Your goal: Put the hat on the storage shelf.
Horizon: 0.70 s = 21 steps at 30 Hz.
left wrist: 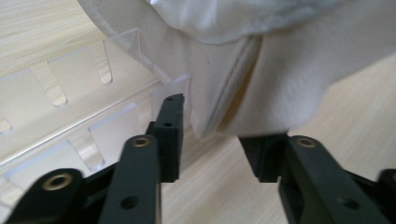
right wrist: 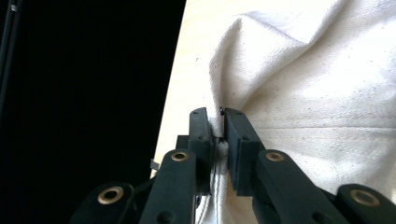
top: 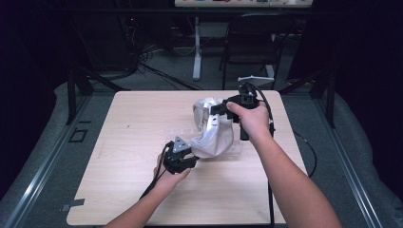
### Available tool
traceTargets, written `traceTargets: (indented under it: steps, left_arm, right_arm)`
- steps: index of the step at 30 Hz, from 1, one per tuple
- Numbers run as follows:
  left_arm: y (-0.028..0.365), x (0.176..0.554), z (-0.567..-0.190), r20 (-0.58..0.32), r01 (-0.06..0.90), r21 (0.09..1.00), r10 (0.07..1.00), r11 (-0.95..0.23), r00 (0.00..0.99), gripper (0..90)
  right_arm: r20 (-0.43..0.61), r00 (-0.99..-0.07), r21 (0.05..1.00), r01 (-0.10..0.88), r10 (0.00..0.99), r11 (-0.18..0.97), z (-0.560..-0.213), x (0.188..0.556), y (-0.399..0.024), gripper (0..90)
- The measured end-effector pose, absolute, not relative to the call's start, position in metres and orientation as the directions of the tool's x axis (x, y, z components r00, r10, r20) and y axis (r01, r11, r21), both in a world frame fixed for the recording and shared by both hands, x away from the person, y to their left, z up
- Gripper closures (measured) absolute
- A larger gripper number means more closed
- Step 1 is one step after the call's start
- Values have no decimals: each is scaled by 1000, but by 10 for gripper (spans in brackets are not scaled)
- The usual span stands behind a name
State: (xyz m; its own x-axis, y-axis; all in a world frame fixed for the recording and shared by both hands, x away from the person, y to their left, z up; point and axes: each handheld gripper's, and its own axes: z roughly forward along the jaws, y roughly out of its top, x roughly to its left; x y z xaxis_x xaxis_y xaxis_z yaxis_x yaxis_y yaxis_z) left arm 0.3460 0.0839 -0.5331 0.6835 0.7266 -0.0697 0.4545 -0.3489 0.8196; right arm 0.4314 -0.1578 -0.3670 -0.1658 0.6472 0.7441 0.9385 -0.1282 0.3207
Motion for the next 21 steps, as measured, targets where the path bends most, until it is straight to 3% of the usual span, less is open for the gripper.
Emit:
traceTargets:
  steps: [7, 21]
  left_arm:
    - [107, 325, -526, -68, 429, 832, 704, -351, 707, 549]
    - [160, 323, -534, -99, 498, 813, 771, -302, 629, 525]
  right_arm:
    - [733, -203, 351, 930, 650, -106, -360, 416, -167, 722]
    - [646, -253, 430, 900, 720, -69, -360, 388, -187, 645]
